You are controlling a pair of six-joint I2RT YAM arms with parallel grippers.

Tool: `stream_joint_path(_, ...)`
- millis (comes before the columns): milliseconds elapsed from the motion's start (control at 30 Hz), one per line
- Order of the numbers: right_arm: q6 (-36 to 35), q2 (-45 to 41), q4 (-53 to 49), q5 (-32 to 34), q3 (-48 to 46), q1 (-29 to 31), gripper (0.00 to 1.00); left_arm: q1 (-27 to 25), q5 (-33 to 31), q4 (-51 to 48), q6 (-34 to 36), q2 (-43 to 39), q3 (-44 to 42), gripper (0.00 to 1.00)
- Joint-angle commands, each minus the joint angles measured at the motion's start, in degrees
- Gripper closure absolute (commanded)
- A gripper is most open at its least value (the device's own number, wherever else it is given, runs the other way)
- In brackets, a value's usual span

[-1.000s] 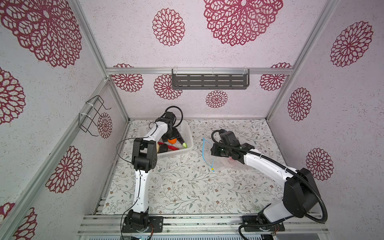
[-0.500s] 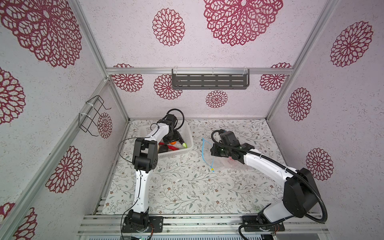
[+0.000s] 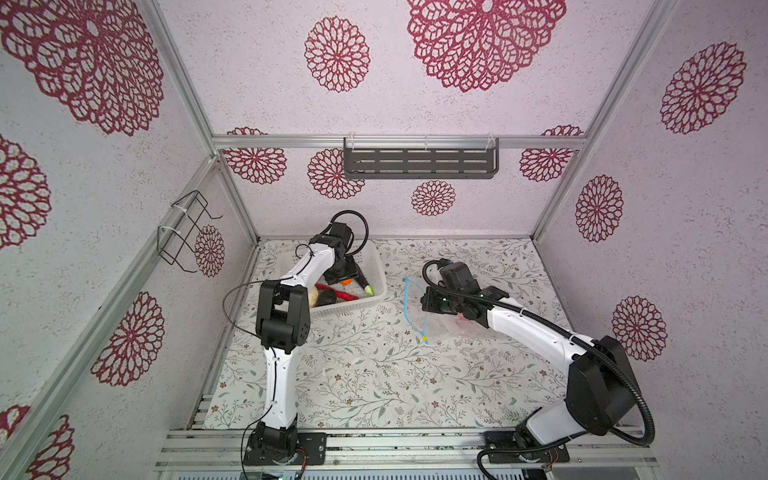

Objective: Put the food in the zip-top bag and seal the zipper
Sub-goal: 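Lift the orange piece and carry it to the open bag mouth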

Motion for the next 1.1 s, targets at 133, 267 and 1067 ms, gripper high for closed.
stream_joint_path(133,-0.05,-1.11,1.19,0.07,0.39,-0.34,1.0,-1.6,1.79,2.73,-1.02,-7.8,-5.2,0.43)
stream_joint_path(267,0.08,-1.11,0.98,0.02,0.55,-0.34,1.0,-3.1,2.87,4.71,-2.08,-11.54,-8.65,0.43)
stream_joint_path(1067,1.39,-0.1,1.28,-1.6,2.71,-0.33,1.0,-15.95,16.19,26.07,1.56,-25.95,-28.19,0.45)
